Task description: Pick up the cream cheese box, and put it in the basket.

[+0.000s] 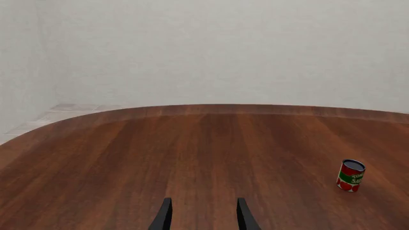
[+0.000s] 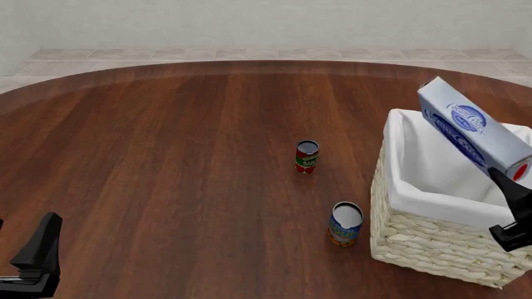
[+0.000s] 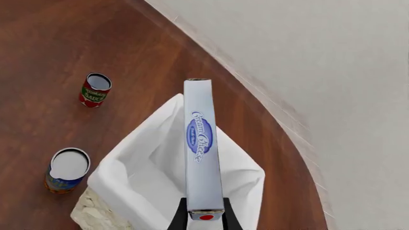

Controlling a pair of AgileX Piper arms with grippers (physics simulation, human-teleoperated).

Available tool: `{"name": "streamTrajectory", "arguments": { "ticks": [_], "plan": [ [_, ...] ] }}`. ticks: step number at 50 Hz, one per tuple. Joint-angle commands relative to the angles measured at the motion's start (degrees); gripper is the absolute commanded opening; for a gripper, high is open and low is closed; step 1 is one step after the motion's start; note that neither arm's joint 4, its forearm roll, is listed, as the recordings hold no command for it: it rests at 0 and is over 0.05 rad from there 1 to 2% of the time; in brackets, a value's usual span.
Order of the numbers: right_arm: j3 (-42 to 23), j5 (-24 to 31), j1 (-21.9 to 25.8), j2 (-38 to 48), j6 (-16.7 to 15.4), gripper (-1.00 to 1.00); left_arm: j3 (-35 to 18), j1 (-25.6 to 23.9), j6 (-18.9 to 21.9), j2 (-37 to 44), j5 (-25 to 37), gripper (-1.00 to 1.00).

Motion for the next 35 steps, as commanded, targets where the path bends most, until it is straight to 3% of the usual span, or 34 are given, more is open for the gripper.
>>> {"name": "streamTrajectory", "arguments": {
  "ticks": [1, 35],
  "plan": [
    [-0.1, 0.13, -0.82, -0.13, -0.39, -1.0, 0.0, -0.01, 0.02, 0.0, -0.01, 1.0],
    [0.73, 1.01, -3.12, 1.25, -4.26, -1.0, -0.03, 0.09, -0.16, 0.0, -0.13, 1.0]
  ]
}}
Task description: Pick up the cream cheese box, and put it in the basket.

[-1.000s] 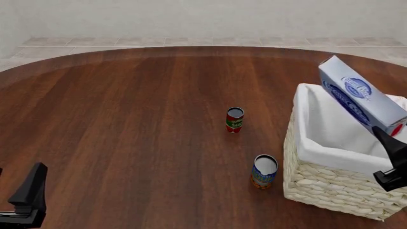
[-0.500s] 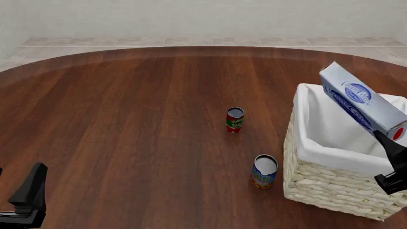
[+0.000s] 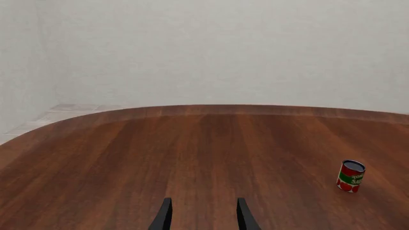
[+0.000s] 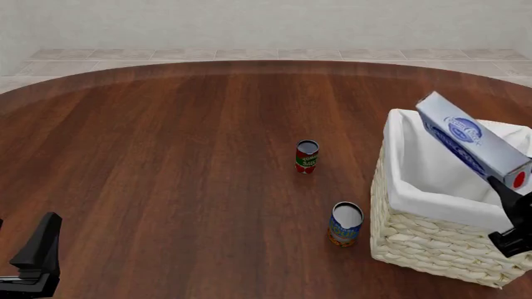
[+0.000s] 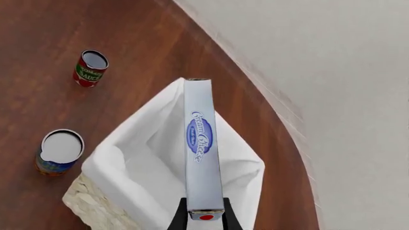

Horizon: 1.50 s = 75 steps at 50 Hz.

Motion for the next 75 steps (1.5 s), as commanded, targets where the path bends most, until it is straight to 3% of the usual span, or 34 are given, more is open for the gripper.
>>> {"name": "streamTrajectory", "arguments": {
  "ticks": [1, 25, 64, 65, 75],
  "plan": [
    [-0.41, 0.14, -1.03, 0.2, -0.26, -1.0, -0.01, 0.03, -0.04, 0.0, -0.05, 1.0],
    [0.36, -2.43, -3.26, 3.49, -3.38, -1.0, -0.08, 0.09, -0.17, 0.0, -0.07, 1.0],
    [-0.42, -3.03, -4.8, 6.13, -4.97, -1.0, -0.1, 0.27, -0.48, 0.0, -0.21, 1.0],
    [-0.4, -3.03, -4.81, 6.12, -4.96, 1.0, -0.1, 0.3, -0.49, 0.0, -0.22, 1.0],
    [-0.65, -2.95, -5.0, 6.24, -5.07, 1.0, -0.11, 0.34, -0.52, 0.0, -0.25, 1.0]
  ]
}}
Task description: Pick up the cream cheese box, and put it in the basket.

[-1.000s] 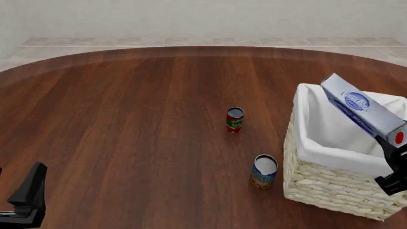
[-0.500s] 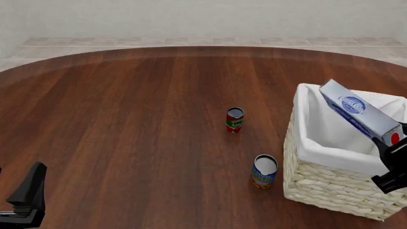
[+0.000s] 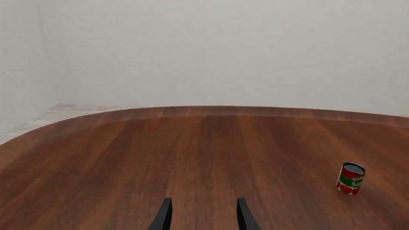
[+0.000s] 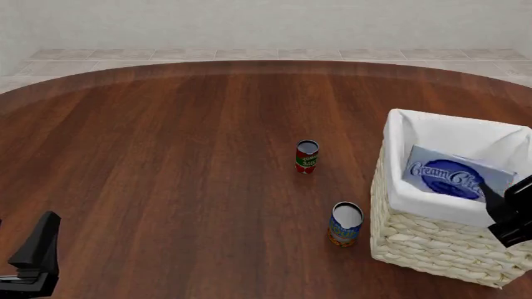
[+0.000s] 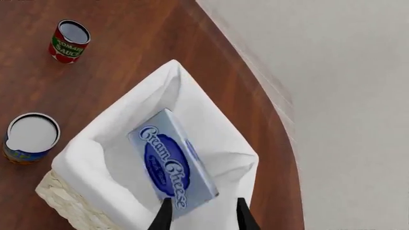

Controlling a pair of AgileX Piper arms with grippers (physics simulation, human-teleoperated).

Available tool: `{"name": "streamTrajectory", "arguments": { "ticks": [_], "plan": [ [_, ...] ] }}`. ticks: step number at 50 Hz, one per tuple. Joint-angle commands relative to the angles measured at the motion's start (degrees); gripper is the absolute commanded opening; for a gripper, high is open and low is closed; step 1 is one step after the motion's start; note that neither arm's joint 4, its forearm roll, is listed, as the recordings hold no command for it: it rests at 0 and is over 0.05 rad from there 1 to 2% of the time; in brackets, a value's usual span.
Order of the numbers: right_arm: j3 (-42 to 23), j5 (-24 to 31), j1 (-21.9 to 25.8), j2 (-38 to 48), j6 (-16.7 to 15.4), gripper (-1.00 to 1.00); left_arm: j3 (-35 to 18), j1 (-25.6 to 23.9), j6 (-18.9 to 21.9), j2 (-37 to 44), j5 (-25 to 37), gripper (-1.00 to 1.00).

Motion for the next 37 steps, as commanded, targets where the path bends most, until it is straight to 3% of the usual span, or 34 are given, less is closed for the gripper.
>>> {"name": "streamTrajectory", "arguments": {
  "ticks": [1, 37],
  "plan": [
    [-0.55, -0.02, -0.28, 0.08, 0.16, 1.0, -0.01, 0.08, -0.07, 0.0, -0.06, 1.0],
    [-2.42, 1.56, 0.2, -0.84, -0.29, 1.0, 0.06, 0.05, -0.02, 0.0, -0.11, 1.0]
  ]
}}
